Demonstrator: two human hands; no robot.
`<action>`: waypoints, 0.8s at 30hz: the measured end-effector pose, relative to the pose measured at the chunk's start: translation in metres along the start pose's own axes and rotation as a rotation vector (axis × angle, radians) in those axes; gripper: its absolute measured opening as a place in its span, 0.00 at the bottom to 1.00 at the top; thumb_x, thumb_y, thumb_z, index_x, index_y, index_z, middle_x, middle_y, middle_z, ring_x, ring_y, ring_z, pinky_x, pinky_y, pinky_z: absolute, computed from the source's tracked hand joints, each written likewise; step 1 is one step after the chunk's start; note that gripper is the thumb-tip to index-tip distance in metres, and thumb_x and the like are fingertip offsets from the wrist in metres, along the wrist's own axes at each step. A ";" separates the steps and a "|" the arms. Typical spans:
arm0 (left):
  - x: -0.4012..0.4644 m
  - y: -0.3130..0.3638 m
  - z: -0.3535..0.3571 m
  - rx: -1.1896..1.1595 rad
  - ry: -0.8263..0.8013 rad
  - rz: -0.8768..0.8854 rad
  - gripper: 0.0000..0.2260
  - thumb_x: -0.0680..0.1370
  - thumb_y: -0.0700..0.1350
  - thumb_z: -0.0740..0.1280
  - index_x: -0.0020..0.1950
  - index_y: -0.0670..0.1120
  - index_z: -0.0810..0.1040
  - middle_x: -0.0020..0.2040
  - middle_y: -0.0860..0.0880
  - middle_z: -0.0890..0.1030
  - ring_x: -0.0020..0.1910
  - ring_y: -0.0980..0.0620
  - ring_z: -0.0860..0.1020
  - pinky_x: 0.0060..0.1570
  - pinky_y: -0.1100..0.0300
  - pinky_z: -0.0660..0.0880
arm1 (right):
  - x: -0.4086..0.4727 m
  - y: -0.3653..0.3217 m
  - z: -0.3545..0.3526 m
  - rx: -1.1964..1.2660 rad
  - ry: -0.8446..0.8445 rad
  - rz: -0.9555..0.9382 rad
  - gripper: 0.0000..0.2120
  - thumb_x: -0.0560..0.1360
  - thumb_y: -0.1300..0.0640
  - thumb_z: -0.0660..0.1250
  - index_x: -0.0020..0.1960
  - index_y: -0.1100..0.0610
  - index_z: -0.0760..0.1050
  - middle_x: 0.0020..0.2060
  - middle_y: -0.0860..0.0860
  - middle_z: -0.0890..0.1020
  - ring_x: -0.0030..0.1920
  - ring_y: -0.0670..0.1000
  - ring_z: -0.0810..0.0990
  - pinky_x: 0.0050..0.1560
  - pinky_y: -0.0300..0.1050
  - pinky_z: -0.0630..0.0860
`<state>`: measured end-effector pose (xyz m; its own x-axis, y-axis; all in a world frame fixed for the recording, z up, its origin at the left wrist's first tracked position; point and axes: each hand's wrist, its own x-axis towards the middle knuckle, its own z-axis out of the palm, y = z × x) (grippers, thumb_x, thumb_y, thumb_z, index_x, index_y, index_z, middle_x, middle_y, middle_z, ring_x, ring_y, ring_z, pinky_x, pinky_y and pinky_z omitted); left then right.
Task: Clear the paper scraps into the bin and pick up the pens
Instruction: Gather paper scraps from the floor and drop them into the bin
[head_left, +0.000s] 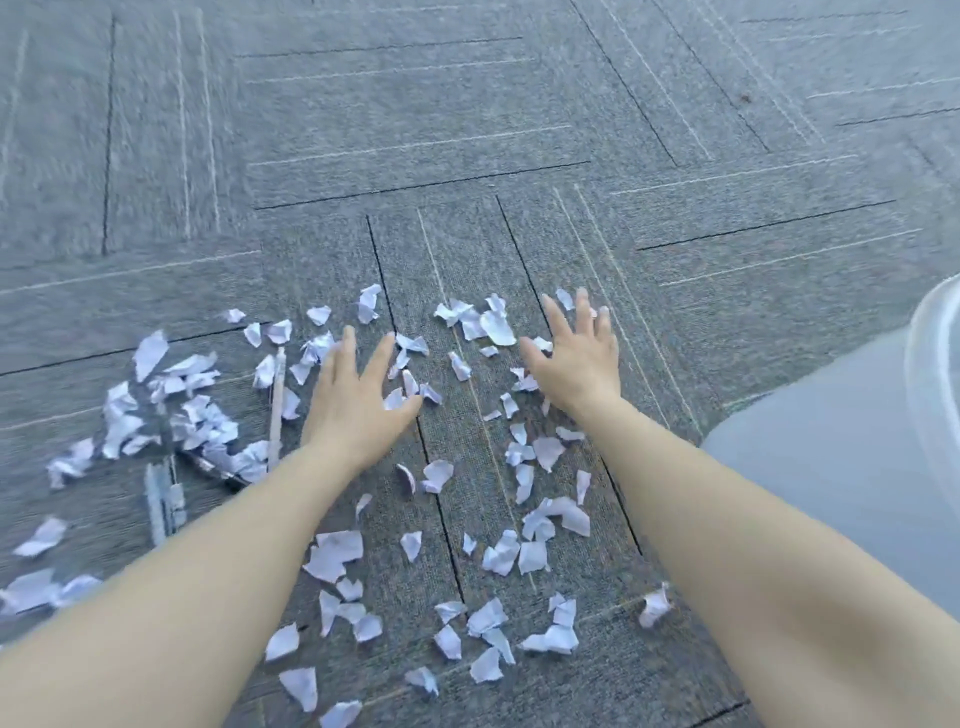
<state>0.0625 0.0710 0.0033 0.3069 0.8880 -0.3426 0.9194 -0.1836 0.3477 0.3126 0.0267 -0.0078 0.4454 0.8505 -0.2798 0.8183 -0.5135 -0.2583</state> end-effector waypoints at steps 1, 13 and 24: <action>0.011 0.001 -0.004 0.023 -0.021 0.016 0.35 0.76 0.62 0.60 0.77 0.60 0.45 0.78 0.49 0.39 0.77 0.44 0.42 0.73 0.45 0.48 | 0.012 -0.002 -0.001 -0.001 -0.028 -0.038 0.32 0.78 0.35 0.53 0.78 0.41 0.48 0.80 0.51 0.42 0.78 0.61 0.40 0.76 0.61 0.45; -0.031 0.008 0.025 -0.271 0.002 0.408 0.18 0.78 0.36 0.57 0.65 0.47 0.75 0.69 0.52 0.73 0.70 0.57 0.64 0.73 0.53 0.59 | -0.082 -0.025 0.026 0.231 -0.006 -0.486 0.16 0.81 0.56 0.59 0.68 0.54 0.74 0.70 0.50 0.73 0.73 0.52 0.67 0.76 0.57 0.57; -0.044 -0.014 0.046 -0.074 -0.004 0.259 0.25 0.81 0.53 0.52 0.77 0.54 0.49 0.78 0.52 0.46 0.76 0.53 0.41 0.73 0.51 0.38 | -0.079 0.026 0.038 0.174 -0.093 -0.343 0.24 0.82 0.43 0.50 0.77 0.44 0.57 0.79 0.44 0.52 0.79 0.48 0.42 0.77 0.60 0.44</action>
<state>0.0476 0.0147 -0.0261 0.5308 0.8137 -0.2370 0.7895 -0.3730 0.4874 0.2847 -0.0587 -0.0277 0.1148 0.9662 -0.2308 0.8367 -0.2193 -0.5018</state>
